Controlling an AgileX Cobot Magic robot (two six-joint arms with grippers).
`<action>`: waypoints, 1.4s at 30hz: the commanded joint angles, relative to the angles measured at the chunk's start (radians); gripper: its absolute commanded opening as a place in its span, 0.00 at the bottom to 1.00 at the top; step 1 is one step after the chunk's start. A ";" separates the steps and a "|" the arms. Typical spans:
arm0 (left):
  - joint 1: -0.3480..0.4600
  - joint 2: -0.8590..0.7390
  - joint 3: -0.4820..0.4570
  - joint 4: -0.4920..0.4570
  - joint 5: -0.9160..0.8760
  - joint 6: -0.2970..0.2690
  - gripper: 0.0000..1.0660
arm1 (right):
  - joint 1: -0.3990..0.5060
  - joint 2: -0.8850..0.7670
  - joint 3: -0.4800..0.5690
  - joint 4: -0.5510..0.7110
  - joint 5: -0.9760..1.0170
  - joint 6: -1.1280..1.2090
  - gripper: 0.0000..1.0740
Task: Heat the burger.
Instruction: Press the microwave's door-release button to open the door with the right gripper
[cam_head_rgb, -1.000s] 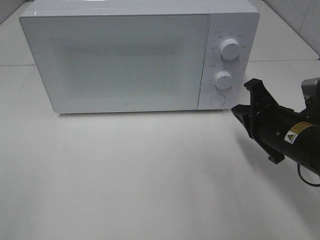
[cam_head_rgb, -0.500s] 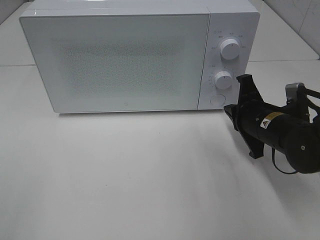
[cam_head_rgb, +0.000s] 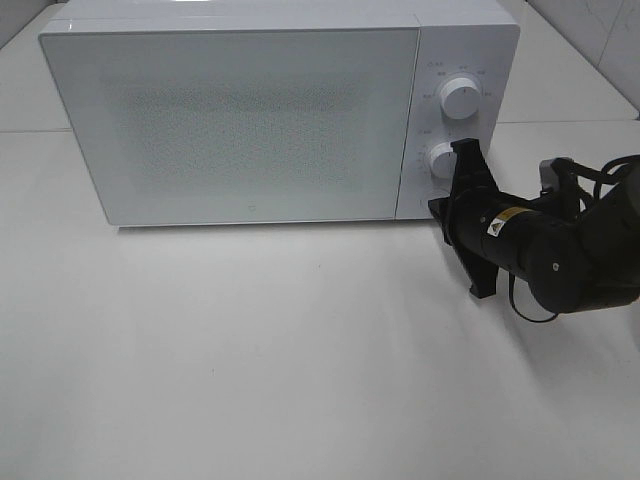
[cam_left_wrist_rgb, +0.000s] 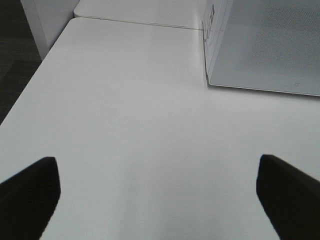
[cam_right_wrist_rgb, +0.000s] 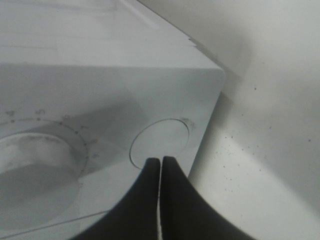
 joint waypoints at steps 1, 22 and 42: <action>-0.002 -0.017 -0.001 -0.007 0.001 -0.002 0.96 | 0.002 0.010 -0.014 -0.005 -0.002 0.013 0.00; -0.002 -0.017 -0.001 -0.007 0.001 -0.001 0.96 | -0.001 0.032 -0.014 0.026 -0.034 -0.022 0.00; -0.002 -0.017 -0.001 -0.007 0.001 -0.001 0.96 | -0.001 0.032 -0.054 0.028 -0.032 -0.047 0.00</action>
